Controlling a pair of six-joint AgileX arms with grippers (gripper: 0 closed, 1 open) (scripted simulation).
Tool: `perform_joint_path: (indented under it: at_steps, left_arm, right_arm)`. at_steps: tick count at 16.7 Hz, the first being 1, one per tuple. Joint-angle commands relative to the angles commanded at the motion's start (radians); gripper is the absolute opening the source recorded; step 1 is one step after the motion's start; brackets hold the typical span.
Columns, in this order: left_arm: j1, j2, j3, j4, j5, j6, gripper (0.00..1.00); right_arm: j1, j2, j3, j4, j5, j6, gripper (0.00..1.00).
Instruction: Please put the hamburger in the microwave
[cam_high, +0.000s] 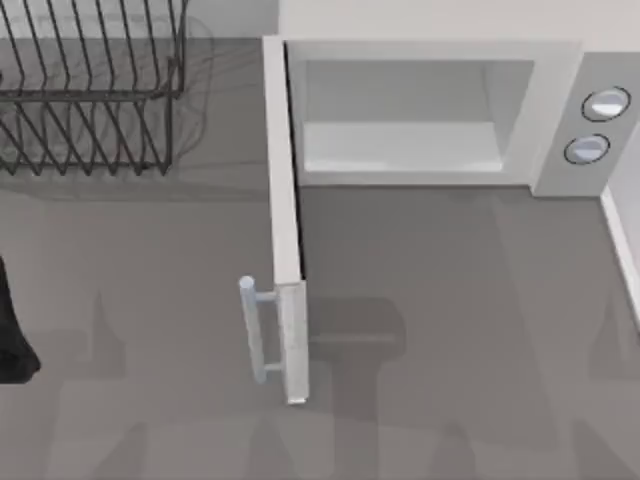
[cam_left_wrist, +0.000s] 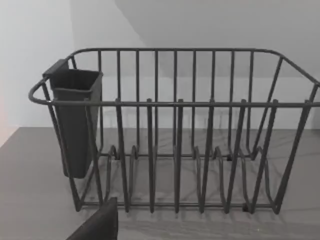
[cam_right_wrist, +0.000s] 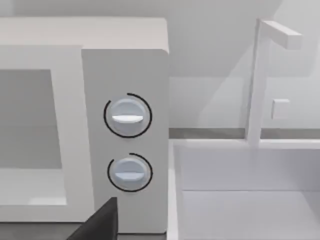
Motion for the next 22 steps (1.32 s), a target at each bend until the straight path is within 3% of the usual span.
perform_joint_path:
  at_steps: [7, 22]
  left_arm:
    - [0.0, 0.0, 0.0, 0.0, 0.0, 0.0, 1.0]
    - [0.0, 0.0, 0.0, 0.0, 0.0, 0.0, 1.0]
  right_arm:
    - [-0.074, 0.161, 0.115, -0.129, -0.004, -0.119, 1.0]
    - [-0.523, 1.318, 0.752, -0.895, 0.002, -0.803, 1.0]
